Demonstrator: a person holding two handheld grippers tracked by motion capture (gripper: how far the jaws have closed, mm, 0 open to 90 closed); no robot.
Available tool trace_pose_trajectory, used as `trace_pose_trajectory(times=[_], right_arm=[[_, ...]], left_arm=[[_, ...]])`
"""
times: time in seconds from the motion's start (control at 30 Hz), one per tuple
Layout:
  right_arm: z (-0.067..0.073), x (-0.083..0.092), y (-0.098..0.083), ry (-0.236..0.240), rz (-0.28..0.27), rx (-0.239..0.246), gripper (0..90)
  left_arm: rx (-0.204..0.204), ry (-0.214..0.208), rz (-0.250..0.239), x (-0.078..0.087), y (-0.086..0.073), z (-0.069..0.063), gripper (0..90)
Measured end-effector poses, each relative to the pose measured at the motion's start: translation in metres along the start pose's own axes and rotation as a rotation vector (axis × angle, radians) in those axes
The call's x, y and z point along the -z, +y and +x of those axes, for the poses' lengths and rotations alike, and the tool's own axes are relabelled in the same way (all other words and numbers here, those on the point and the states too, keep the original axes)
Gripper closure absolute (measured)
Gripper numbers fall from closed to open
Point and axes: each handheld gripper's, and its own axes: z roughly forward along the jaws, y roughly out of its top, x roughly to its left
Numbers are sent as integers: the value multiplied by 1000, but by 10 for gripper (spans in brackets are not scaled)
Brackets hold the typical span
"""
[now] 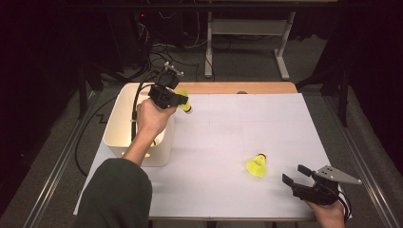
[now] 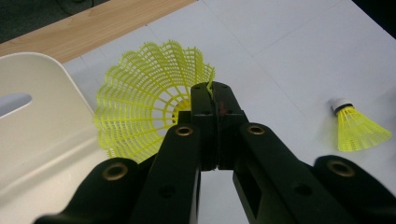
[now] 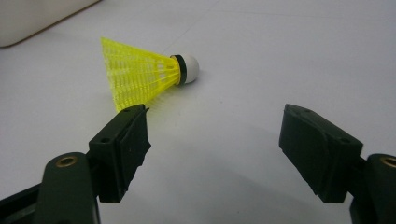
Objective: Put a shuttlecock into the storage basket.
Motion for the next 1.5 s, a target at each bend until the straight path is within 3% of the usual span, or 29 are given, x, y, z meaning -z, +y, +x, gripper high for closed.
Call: trace_pose_trajectory(times=[0.97, 1.5], right_arm=[[0, -1, 0, 4, 0, 2, 248], [1, -1, 0, 3, 3, 2, 248]], left_arm=[[32, 35, -20, 19, -5, 15, 897], [63, 56, -55, 36, -15, 28, 897]])
